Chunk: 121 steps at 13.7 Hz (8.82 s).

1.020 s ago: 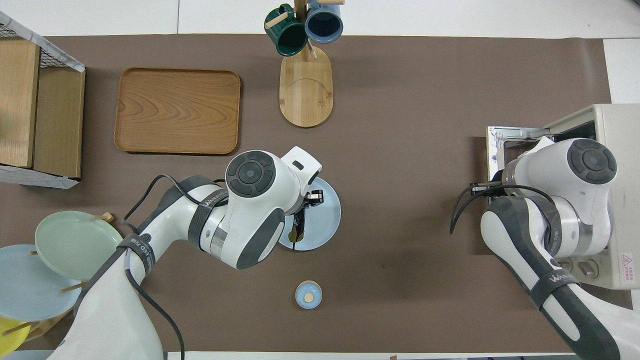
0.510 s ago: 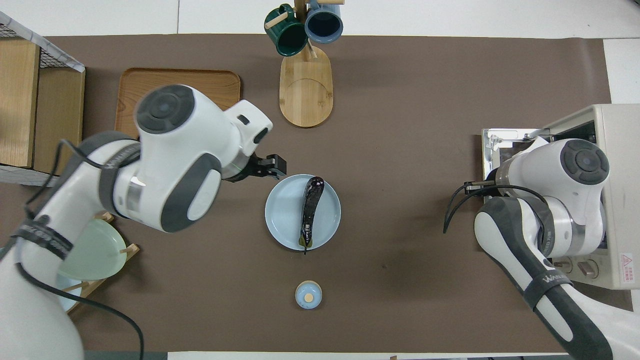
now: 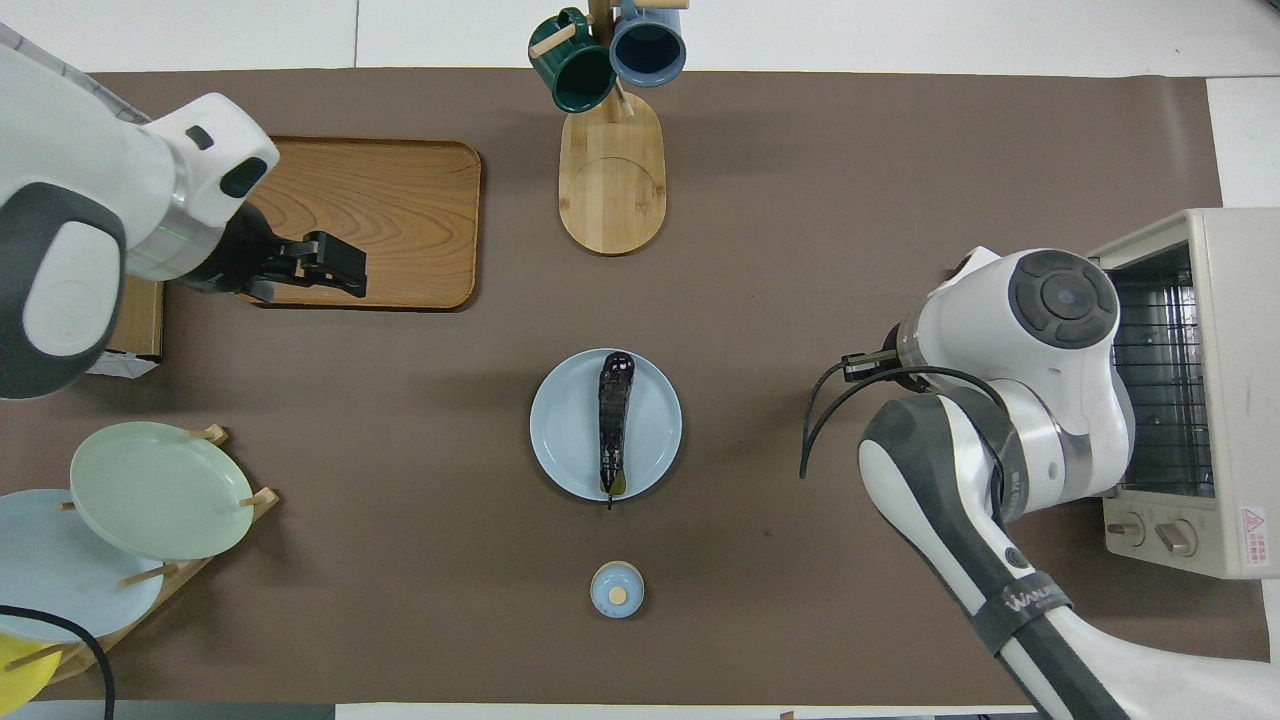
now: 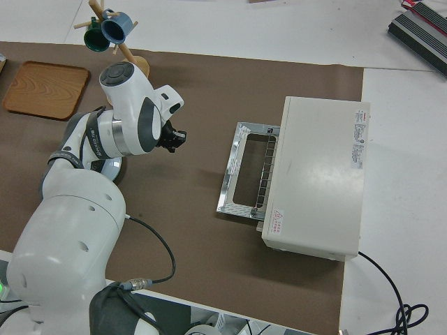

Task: Put eggplant into oven
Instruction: 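Withdraw the left gripper while the right gripper moves toward the plate, then grasp the eggplant on the blue plate with the right gripper, then carry the eggplant into the open oven with the right gripper, then release the eggplant inside the oven and pull the right gripper out, then push the oven door closed with the right gripper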

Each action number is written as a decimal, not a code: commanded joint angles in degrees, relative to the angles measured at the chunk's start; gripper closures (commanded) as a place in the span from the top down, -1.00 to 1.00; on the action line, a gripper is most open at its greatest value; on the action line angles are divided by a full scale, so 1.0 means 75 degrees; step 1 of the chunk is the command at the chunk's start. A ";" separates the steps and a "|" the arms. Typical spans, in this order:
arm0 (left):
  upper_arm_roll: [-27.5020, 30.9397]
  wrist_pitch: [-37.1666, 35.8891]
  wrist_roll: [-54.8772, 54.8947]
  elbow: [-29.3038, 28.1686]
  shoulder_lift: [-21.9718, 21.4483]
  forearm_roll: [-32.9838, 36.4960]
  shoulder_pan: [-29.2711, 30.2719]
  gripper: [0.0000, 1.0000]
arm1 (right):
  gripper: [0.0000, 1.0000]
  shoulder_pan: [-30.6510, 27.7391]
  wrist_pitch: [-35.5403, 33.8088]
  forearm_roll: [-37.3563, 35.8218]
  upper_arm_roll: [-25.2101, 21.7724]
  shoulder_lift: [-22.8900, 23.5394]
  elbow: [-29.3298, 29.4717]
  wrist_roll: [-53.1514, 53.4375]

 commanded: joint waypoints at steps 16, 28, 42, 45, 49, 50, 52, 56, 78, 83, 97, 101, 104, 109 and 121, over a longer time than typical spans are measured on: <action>-0.0787 -0.0884 0.0064 -0.0197 -0.1145 0.1205 0.0994 1.00 | -0.22 0.2992 0.1668 0.0044 0.0773 0.2975 0.2541 0.4435; -0.0590 -0.2008 -0.0029 0.0340 -0.0982 0.0854 0.0691 1.00 | -0.32 0.3181 0.2633 0.0044 0.0784 0.2670 0.1424 0.4435; -0.0684 -0.1808 -0.0170 0.0505 -0.0935 0.1006 0.1089 1.00 | -1.00 0.3087 0.0084 -0.1207 0.0773 0.2693 0.2710 0.3849; -0.0661 -0.1738 -0.0182 0.0411 -0.1005 0.0982 0.1054 1.00 | -1.00 0.3064 -0.0728 -0.1362 0.0680 0.2612 0.2889 0.3650; -0.0625 -0.1761 -0.0217 0.0364 -0.1029 0.0982 0.1113 1.00 | -1.00 0.1709 -0.1456 -0.1421 0.0667 0.1244 0.2118 0.2435; -0.0625 -0.1750 -0.0217 0.0352 -0.1029 0.0982 0.1113 1.00 | -1.00 0.1229 -0.1457 -0.1421 0.0679 0.0869 0.1744 0.2176; -0.0625 -0.1738 -0.0217 0.0352 -0.1029 0.0982 0.1113 1.00 | -1.00 0.0525 -0.1527 -0.1432 0.0667 0.0398 0.1262 0.1649; -0.0614 -0.1738 -0.0229 0.0352 -0.1029 0.0982 0.1113 1.00 | -1.00 -0.1303 -0.1703 -0.1433 0.0679 -0.0072 0.0757 -0.0598; -0.0614 -0.1738 -0.0229 0.0352 -0.1029 0.0982 0.1113 1.00 | -0.36 -0.3874 -0.1164 -0.1292 0.0691 -0.0565 -0.0768 -0.3839; -0.0614 -0.1738 -0.0229 0.0352 -0.1029 0.0982 0.1113 1.00 | -0.28 -0.3722 -0.1364 -0.1106 0.0772 -0.0495 -0.0381 -0.3792; -0.0614 -0.1738 -0.0229 0.0352 -0.1029 0.0982 0.1113 1.00 | -1.00 -0.2514 0.1637 -0.0749 0.0820 0.0197 -0.2115 -0.1835; -0.0614 -0.1738 -0.0229 0.0352 -0.1029 0.0982 0.1113 1.00 | -1.00 -0.2515 0.1508 -0.2450 0.0820 0.0209 -0.1998 -0.1835; -0.0614 -0.1738 -0.0229 0.0352 -0.1029 0.0982 0.1113 1.00 | -1.00 -0.2491 0.1310 -0.2931 0.0820 0.0209 -0.1858 -0.1858; -0.0614 -0.1738 -0.0229 0.0352 -0.1029 0.0982 0.1113 1.00 | -1.00 -0.2491 0.0000 -0.3249 0.0843 0.0104 -0.0899 -0.2371; -0.0614 -0.1738 -0.0229 0.0352 -0.1029 0.0982 0.1113 1.00 | -0.90 -0.4295 -0.0659 -0.2370 0.0784 -0.0506 -0.0299 -0.4705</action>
